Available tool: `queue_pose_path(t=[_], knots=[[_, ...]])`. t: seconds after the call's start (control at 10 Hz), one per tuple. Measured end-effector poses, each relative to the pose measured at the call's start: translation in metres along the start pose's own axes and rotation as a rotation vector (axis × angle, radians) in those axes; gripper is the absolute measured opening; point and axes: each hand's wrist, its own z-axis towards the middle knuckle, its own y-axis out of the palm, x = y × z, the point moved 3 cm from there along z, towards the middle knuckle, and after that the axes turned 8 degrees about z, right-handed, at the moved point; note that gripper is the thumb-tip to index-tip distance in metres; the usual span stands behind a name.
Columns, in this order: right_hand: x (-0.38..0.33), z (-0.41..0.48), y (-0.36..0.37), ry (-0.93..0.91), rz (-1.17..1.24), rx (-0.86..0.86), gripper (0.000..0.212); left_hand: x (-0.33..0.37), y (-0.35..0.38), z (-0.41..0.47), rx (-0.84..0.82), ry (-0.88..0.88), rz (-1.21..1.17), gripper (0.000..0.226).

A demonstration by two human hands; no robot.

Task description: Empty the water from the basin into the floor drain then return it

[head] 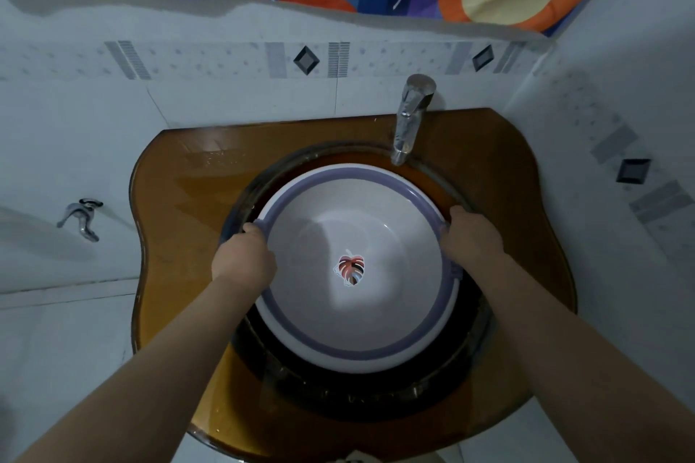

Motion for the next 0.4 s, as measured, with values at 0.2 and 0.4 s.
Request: queue_pose_path(t=[0.2, 0.4], knots=[[0.005, -0.007, -0.025, 0.024, 0.248, 0.135, 0.020, -0.003, -0.002, -0.010, 0.083, -0.027, 0.051, 0.027], [0.011, -0.016, -0.022, 0.166, 0.429, 0.182, 0.025, -0.007, -0.010, -0.008, 0.099, 0.007, -0.044, 0.030]])
